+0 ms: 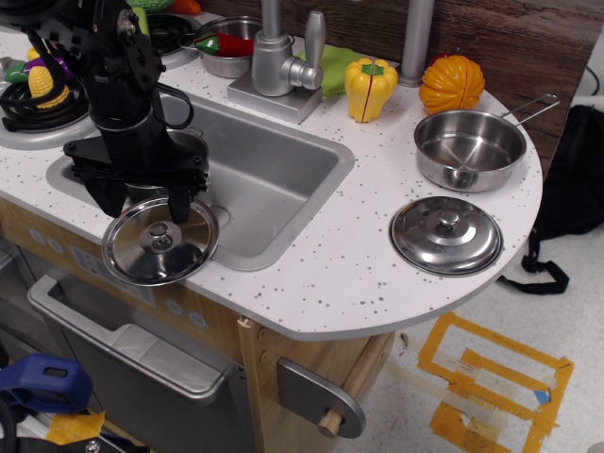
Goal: Put lid on pot or pan
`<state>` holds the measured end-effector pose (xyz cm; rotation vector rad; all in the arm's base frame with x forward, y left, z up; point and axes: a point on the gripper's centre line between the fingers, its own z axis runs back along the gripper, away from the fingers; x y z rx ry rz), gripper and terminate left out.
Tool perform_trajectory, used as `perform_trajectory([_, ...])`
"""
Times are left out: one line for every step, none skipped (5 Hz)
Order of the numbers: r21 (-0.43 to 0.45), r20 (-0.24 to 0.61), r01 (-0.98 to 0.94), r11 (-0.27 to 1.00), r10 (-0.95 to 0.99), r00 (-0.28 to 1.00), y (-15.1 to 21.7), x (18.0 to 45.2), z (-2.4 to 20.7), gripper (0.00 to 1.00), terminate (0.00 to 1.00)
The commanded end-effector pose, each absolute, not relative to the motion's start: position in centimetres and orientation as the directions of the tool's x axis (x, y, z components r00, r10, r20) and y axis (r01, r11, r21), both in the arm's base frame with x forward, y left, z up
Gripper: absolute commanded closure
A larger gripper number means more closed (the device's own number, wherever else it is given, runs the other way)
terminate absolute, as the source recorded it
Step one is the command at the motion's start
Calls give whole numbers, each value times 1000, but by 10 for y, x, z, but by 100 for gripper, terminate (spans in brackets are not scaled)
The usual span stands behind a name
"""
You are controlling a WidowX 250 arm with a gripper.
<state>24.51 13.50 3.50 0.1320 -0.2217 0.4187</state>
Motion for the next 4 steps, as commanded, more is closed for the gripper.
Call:
perform_trajectory([81,240,-416,906,388,890,135,245,35,0,0])
perform_trajectory([93,235,-417,904,387,892,135,245,35,0,0])
perform_trajectory([107,241,-420,901,386,890,135,244,35,0,0])
perform_trajectory([100,259,-426,899,390,884,136,244,30,0,0])
